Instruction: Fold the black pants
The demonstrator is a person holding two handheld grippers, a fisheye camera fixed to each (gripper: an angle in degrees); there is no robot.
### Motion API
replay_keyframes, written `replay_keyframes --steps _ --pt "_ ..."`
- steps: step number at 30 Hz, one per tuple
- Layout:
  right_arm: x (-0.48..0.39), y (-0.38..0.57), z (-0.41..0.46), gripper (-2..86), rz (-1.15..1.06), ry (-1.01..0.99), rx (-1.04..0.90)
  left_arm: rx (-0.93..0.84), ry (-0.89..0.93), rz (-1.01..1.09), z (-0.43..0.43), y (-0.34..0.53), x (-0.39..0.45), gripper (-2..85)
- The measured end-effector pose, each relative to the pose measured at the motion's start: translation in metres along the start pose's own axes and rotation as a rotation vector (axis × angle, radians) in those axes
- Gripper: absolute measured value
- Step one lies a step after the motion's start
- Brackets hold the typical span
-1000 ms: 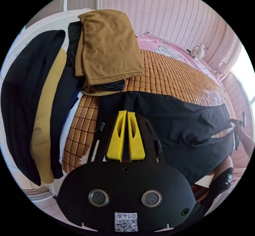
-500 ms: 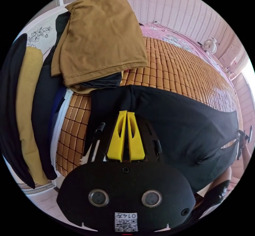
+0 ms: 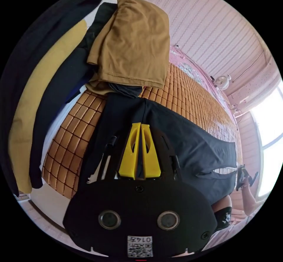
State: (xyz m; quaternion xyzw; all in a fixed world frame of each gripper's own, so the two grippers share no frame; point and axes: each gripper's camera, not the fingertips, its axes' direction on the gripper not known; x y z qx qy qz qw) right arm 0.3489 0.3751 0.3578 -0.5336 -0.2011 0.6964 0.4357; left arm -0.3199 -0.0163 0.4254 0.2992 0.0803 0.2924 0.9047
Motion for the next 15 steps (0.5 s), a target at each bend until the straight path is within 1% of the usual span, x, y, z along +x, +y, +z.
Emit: replay_keyframes --steps 2,5,7,9,11,15 --pt "0.041 0.028 -0.035 4.4 0.069 -0.009 0.015 0.026 0.048 -0.006 -0.013 0.017 -0.013 -0.9" --pt "0.112 0.077 -0.074 8.8 0.238 -0.014 -0.047 0.043 0.082 -0.049 -0.035 0.05 -0.038 -0.7" --pt "0.153 0.106 -0.09 11.5 0.365 -0.034 -0.094 0.047 0.115 -0.13 -0.048 0.078 -0.065 -0.2" --pt "0.199 0.139 -0.1 14.3 0.533 -0.136 -0.143 0.062 0.119 -0.196 -0.057 0.097 -0.086 0.0" --pt "0.224 0.154 -0.104 14.8 0.628 -0.237 -0.158 0.074 0.102 -0.271 -0.063 0.113 -0.108 0.4" --pt "0.262 0.163 -0.11 14.0 0.765 -0.419 -0.137 0.075 0.159 -0.442 -0.064 0.142 -0.15 4.2"
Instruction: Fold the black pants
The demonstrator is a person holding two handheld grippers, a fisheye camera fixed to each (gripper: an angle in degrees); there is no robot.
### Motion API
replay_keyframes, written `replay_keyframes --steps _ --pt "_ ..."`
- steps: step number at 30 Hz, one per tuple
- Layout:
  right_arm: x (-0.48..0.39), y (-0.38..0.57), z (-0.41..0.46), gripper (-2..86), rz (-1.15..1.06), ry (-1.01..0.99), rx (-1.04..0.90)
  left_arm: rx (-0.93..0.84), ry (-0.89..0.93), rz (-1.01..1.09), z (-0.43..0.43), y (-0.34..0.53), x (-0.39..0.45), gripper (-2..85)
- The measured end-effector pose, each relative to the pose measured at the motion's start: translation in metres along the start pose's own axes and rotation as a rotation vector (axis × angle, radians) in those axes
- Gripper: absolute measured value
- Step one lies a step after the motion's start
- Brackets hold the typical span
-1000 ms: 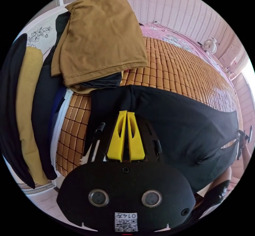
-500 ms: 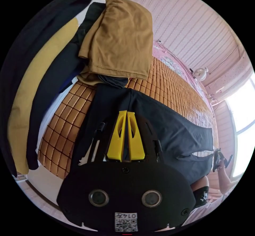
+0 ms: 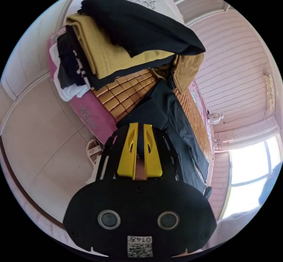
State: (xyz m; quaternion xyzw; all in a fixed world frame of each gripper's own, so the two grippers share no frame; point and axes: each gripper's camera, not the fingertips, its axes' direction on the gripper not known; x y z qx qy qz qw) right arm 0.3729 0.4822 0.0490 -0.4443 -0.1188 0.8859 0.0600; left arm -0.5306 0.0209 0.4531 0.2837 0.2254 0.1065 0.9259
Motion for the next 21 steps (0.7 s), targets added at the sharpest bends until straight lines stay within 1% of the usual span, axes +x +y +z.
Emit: replay_keyframes --steps 2,4,6,9,12,14,16,19,20,21 --pt "0.0 -0.008 -0.007 13.1 -0.004 -0.056 -0.017 0.023 0.021 -0.065 -0.002 0.003 -0.016 5.7" --pt "-0.007 -0.015 -0.011 11.3 -0.042 -0.045 -0.063 0.057 0.06 -0.138 -0.003 0.007 -0.036 7.1" --pt "-0.017 -0.022 -0.024 7.0 -0.086 -0.035 -0.087 0.068 0.086 -0.181 -0.002 0.009 -0.048 8.1" --pt "-0.027 -0.025 -0.054 2.7 -0.129 -0.019 -0.026 0.064 0.101 -0.21 0.001 0.012 -0.061 9.0" --pt "-0.035 -0.025 -0.079 1.1 -0.171 0.043 0.011 0.07 0.119 -0.21 0.003 0.014 -0.068 9.6" --pt "-0.034 -0.024 -0.094 1.3 -0.156 0.038 0.031 0.068 0.137 -0.208 0.005 0.015 -0.071 9.9" --pt "-0.031 -0.023 -0.109 2.1 -0.14 -0.009 0.057 0.034 0.145 -0.184 0.01 0.013 -0.072 10.2" --pt "-0.02 -0.022 -0.115 12.3 -0.07 0.016 0.026 0.02 0.141 -0.149 0.014 0.01 -0.071 11.4" --pt "-0.011 -0.023 -0.109 16.2 -0.028 -0.004 -0.015 0.022 0.145 -0.147 0.015 0.01 -0.071 11.6" --pt "-0.002 -0.025 -0.099 17.6 -0.012 -0.057 -0.069 0.024 0.147 -0.146 0.016 0.011 -0.072 11.8"
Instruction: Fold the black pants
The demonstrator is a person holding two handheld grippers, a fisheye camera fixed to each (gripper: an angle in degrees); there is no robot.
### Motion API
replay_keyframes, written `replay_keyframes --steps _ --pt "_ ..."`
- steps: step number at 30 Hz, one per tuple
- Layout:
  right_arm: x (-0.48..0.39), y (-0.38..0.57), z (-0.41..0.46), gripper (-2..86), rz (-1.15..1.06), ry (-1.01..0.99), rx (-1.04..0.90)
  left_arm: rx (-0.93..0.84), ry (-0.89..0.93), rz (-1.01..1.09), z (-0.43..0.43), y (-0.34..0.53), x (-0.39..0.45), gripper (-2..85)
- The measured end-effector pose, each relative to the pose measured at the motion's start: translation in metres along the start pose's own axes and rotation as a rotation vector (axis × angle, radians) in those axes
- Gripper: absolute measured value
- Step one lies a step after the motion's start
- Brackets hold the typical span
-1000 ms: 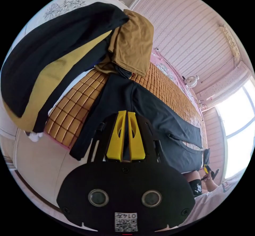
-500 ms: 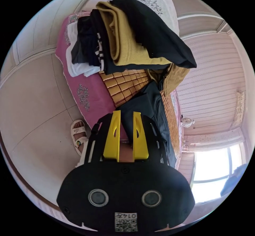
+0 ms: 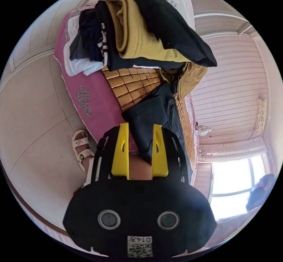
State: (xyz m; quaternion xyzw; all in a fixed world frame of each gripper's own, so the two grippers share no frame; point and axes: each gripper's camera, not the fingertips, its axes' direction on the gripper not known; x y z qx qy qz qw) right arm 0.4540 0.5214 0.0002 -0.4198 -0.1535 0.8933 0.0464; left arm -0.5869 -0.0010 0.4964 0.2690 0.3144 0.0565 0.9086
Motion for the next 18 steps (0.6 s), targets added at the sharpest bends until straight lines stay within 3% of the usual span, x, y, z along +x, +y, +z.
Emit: replay_keyframes --steps 6,11,15,18 --pt "-0.01 -0.006 0.023 13.5 -0.114 -0.142 -0.151 -0.007 -0.009 0.002 -0.01 0.004 -0.003 12.4" --pt "-0.034 0.009 0.008 2.7 -0.168 -0.093 -0.098 -0.001 -0.007 -0.018 -0.018 0.012 -0.011 12.5" --pt "-0.057 0.025 0.002 1.0 -0.21 -0.08 -0.091 0.012 0.031 -0.05 -0.011 0.018 -0.012 13.1" --pt "-0.075 0.038 -0.004 0.6 -0.243 -0.093 -0.063 -0.018 0.067 -0.051 -0.001 0.013 -0.004 7.2"
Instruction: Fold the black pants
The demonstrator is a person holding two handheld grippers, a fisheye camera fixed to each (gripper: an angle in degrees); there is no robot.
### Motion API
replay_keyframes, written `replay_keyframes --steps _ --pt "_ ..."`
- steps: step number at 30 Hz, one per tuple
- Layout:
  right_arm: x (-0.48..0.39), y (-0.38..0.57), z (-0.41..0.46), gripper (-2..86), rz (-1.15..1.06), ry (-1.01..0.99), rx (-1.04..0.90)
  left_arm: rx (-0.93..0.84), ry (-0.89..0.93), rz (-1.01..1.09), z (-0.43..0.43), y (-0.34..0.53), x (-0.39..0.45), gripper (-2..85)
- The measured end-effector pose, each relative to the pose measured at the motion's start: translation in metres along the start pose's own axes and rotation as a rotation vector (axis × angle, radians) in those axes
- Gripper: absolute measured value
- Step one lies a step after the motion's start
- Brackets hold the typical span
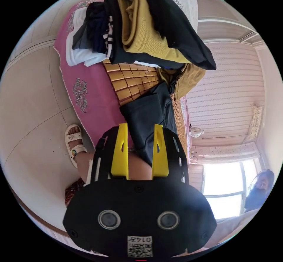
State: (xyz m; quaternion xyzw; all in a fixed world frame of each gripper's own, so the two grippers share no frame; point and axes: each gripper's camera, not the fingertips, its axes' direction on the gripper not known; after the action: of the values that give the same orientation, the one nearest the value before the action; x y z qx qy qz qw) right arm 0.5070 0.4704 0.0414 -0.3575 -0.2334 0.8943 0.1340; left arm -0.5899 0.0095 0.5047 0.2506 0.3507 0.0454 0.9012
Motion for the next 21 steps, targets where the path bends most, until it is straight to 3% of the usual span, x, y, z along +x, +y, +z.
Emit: replay_keyframes --steps 1,3,6,11,16,21 --pt "-0.004 0.002 -0.001 0.6 -0.005 -0.001 0.008 -0.022 -0.065 0.015 0.001 -0.002 0.007 0.4" --pt "-0.021 0.008 -0.002 0.4 -0.031 0.007 0.03 -0.044 -0.149 0.085 -0.003 -0.003 0.021 -0.4" --pt "-0.042 0.018 0.001 0.3 -0.082 0.059 0.02 -0.026 -0.12 0.158 -0.022 0.003 0.038 -0.9" --pt "-0.058 0.042 0.019 0.2 -0.115 0.165 -0.007 -0.041 -0.163 0.125 -0.049 0.018 0.033 -1.0" --pt "-0.084 0.056 0.053 0.3 -0.163 0.237 -0.008 -0.001 -0.059 0.128 -0.067 0.032 0.046 -1.0" --pt "-0.183 0.013 0.129 0.9 -0.419 0.248 -0.014 0.036 -0.007 0.288 -0.062 0.014 0.107 -0.9"
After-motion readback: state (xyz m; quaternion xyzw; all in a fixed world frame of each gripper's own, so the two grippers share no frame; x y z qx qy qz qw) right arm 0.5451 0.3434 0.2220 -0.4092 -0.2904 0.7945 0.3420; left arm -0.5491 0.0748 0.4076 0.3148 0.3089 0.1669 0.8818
